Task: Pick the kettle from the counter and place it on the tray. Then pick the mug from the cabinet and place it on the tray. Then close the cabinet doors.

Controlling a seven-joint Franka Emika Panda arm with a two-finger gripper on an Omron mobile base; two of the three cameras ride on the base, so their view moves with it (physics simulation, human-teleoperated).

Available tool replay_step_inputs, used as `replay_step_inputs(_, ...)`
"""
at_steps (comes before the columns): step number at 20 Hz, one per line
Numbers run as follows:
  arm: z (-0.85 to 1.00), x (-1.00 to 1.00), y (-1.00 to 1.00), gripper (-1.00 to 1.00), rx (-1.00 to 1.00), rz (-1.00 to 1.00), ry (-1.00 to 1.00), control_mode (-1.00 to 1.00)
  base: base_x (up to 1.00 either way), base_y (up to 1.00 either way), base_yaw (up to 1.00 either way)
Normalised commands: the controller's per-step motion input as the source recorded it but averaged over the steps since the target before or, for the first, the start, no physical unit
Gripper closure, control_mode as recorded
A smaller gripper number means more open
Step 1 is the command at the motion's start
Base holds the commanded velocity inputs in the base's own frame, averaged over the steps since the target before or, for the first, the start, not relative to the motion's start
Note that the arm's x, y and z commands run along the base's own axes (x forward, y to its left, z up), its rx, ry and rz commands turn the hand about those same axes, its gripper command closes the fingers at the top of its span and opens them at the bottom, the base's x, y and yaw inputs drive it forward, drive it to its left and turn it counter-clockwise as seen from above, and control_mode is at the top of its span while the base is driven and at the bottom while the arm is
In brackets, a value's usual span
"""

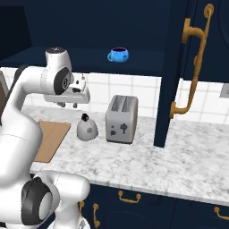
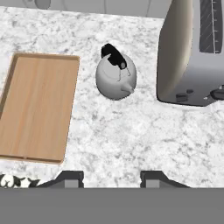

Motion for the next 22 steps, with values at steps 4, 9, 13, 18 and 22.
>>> replay_step_inputs(4,-0.73,-0.02,0.05,-1.00,-0.06,0.00,0.00,-1.00,0.00,0.00,0.00)
replay_step_inputs(9,-0.88,0.00,0.09,-1.00,-0.09,0.00,-0.01,-1.00,0.00,0.00,0.00)
replay_step_inputs(13,0.00,0.00,0.00,-1.00,0.00,0.00,0.00,-1.00,0.00,0.00,0.00)
replay_step_inputs(18,-0.07,0.08,0.00,-1.00,0.00,0.00,-0.02,-1.00,0.00,0.00,0.00)
replay_step_inputs(22,-0.07,0.54,0.04,-1.00,0.00,0.00,0.00,-1.00,0.00,0.00,0.00)
